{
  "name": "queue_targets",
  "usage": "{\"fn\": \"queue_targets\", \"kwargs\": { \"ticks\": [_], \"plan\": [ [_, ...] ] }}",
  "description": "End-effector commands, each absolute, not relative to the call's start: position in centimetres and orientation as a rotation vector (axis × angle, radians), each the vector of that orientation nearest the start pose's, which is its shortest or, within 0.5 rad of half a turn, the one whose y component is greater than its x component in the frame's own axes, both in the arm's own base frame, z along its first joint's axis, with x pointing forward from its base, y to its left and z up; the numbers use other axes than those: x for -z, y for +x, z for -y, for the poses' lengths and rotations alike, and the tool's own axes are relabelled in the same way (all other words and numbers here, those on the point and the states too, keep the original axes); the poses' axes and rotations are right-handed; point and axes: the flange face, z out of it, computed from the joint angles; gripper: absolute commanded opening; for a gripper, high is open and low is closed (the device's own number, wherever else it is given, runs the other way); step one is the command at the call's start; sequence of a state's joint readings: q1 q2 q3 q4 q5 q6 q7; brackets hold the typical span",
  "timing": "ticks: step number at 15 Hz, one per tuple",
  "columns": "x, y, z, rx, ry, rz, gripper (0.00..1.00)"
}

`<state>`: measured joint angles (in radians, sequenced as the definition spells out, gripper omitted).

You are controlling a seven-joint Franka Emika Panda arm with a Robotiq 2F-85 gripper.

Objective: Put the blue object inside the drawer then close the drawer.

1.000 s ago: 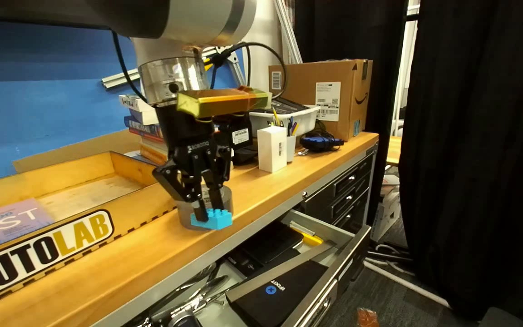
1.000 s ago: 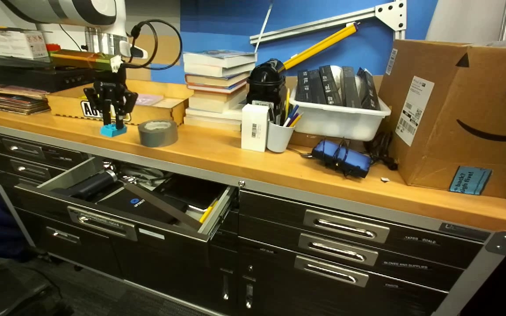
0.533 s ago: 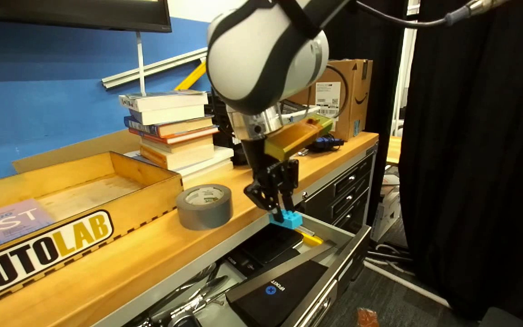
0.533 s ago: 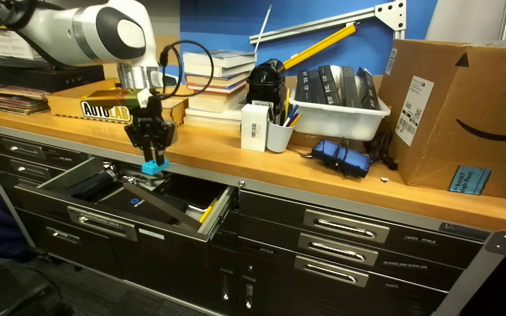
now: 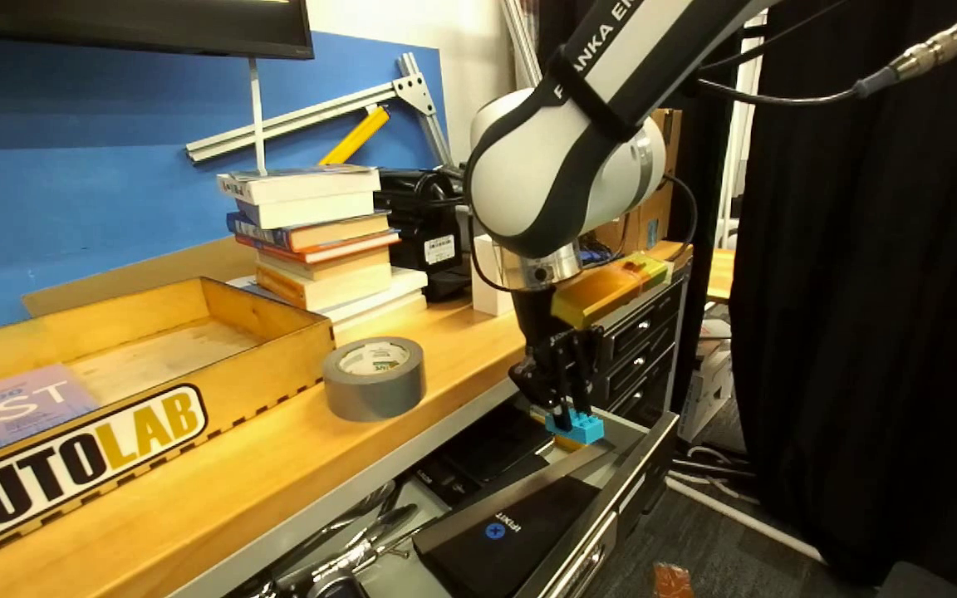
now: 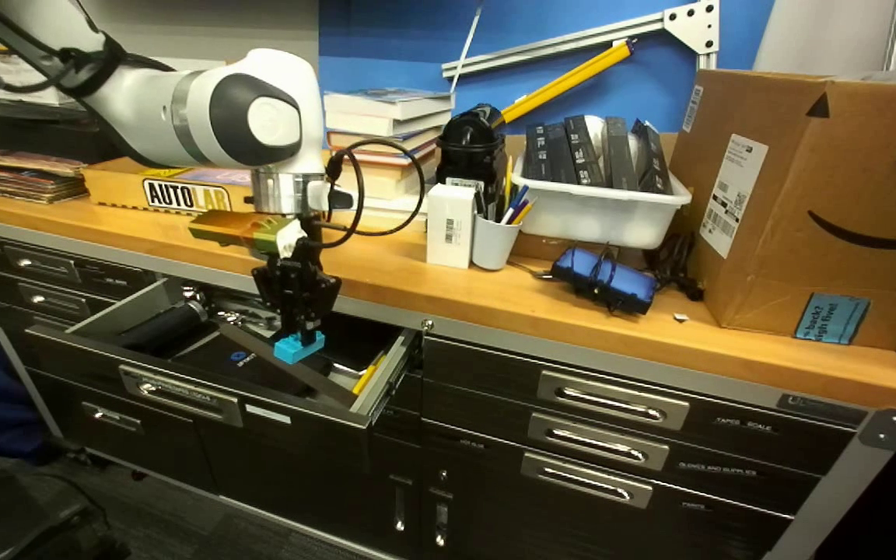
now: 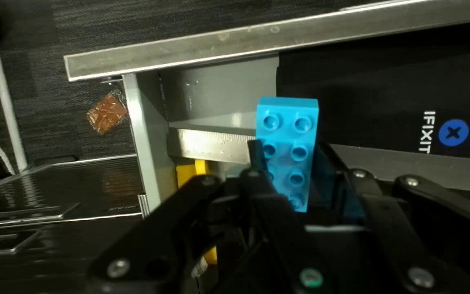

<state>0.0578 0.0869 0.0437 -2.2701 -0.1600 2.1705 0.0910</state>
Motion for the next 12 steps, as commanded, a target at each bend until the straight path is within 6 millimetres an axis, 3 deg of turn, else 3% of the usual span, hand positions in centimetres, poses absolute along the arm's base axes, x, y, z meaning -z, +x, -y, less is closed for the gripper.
{"fn": "queue_targets", "kwargs": {
  "ticks": [1, 3, 7, 9, 12],
  "plan": [
    [-30.4, 50.6, -4.2, -0.191, -3.204, 0.113, 0.6],
    [-31.6, 49.7, -3.4, -0.164, -3.204, 0.133, 0.73],
    [-34.2, 46.2, 0.4, -0.221, -3.25, 0.079, 1.0],
    [-33.8, 44.8, 2.3, -0.333, -3.23, 0.09, 1.0],
    [-30.9, 43.7, 4.0, -0.484, -3.167, 0.159, 1.0]
  ]
}}
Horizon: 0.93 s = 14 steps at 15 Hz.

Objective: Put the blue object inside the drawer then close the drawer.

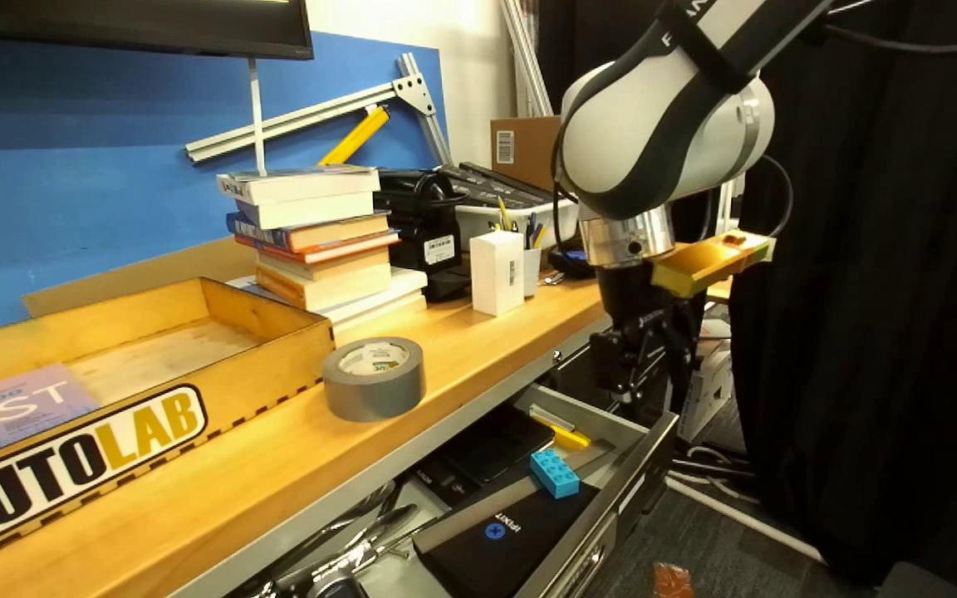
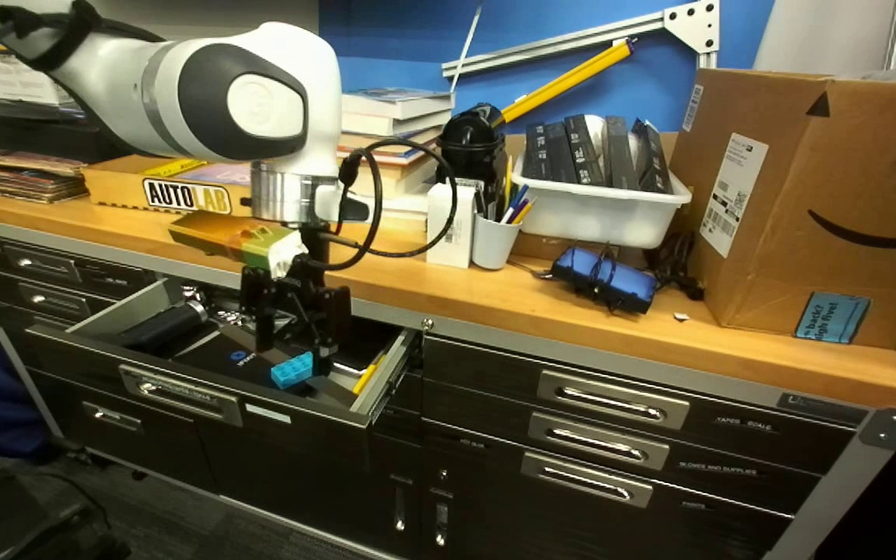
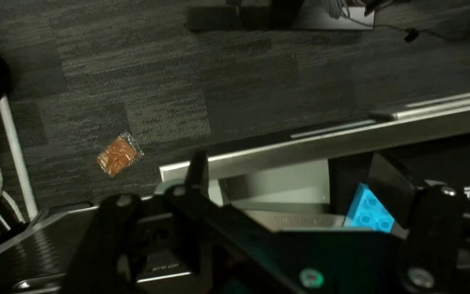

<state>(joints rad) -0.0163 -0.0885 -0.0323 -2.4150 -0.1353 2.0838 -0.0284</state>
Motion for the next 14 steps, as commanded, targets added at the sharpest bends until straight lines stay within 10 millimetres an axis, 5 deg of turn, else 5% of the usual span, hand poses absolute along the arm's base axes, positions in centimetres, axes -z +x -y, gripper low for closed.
{"fn": "queue_targets", "kwargs": {
  "ticks": [1, 9, 14],
  "plan": [
    [-29.9, 43.6, 4.4, -0.496, -3.145, 0.185, 1.0],
    [-23.6, 44.3, 3.4, -0.498, -2.986, 0.32, 1.0],
    [-23.1, 45.1, 2.4, -0.454, -3.001, 0.326, 1.0]
  ]
}}
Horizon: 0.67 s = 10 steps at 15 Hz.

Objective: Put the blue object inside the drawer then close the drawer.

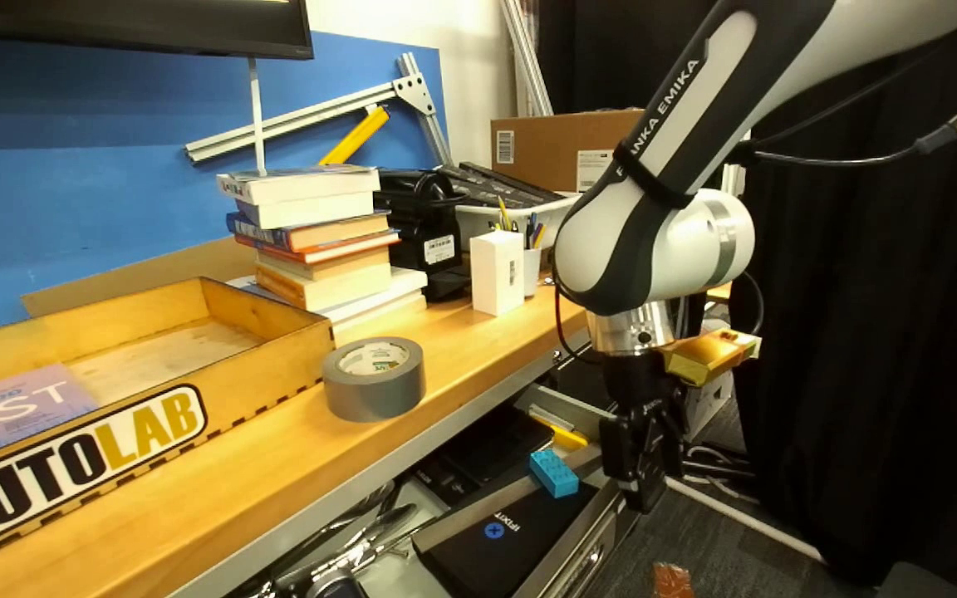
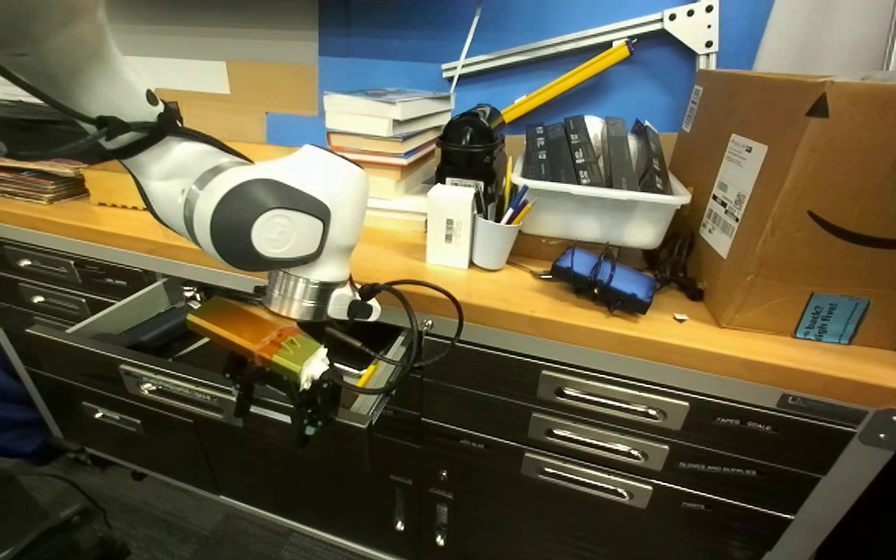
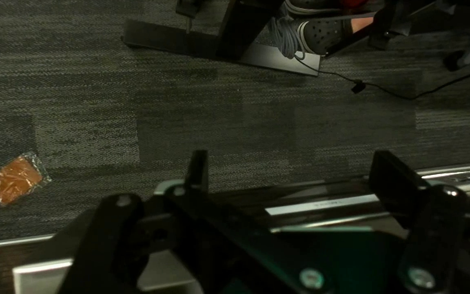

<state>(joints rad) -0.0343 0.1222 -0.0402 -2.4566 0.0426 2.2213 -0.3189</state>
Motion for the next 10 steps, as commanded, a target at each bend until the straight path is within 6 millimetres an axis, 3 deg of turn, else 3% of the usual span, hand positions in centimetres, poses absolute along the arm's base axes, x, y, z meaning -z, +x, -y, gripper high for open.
{"fn": "queue_targets", "kwargs": {
  "ticks": [1, 10],
  "plan": [
    [-23.4, 45.4, 2.0, -0.447, -3.019, 0.342, 1.0],
    [-24.2, 49.6, -3.1, -0.474, -3.156, 0.512, 1.0]
  ]
}}
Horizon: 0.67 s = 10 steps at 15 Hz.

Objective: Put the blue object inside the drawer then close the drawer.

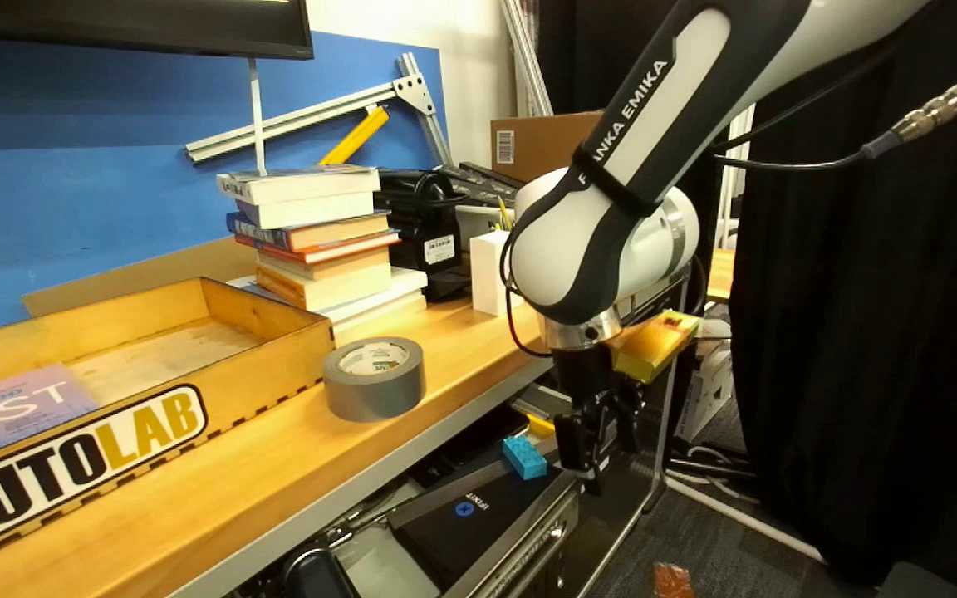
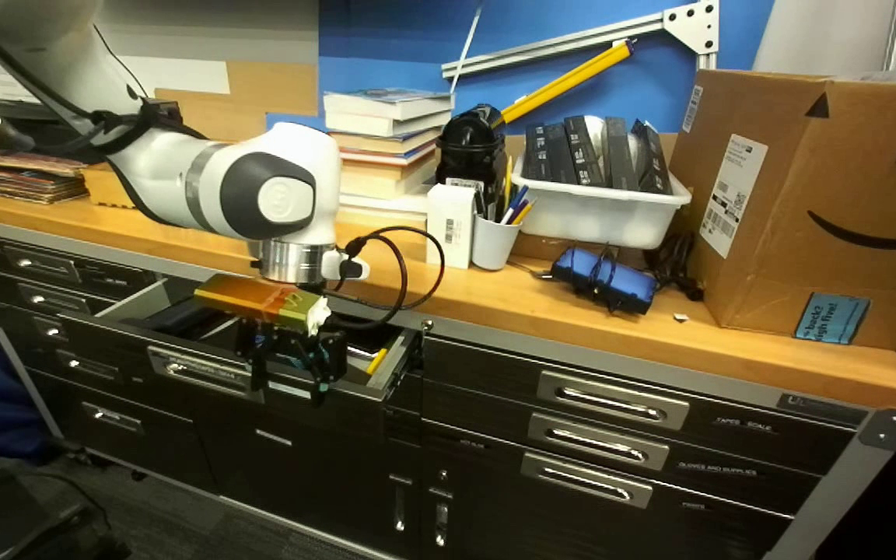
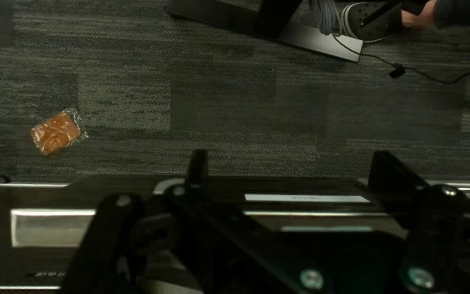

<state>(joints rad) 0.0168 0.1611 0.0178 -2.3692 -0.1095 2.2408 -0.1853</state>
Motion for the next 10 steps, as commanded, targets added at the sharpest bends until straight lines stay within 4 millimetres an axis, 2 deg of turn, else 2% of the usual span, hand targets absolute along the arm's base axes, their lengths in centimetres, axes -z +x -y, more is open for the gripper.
{"fn": "queue_targets", "kwargs": {
  "ticks": [1, 10],
  "plan": [
    [-24.2, 50.0, -3.6, -0.481, -3.155, 0.518, 1.0],
    [-24.3, 54.1, -7.3, -0.373, -3.271, 0.513, 1.0]
  ]
}}
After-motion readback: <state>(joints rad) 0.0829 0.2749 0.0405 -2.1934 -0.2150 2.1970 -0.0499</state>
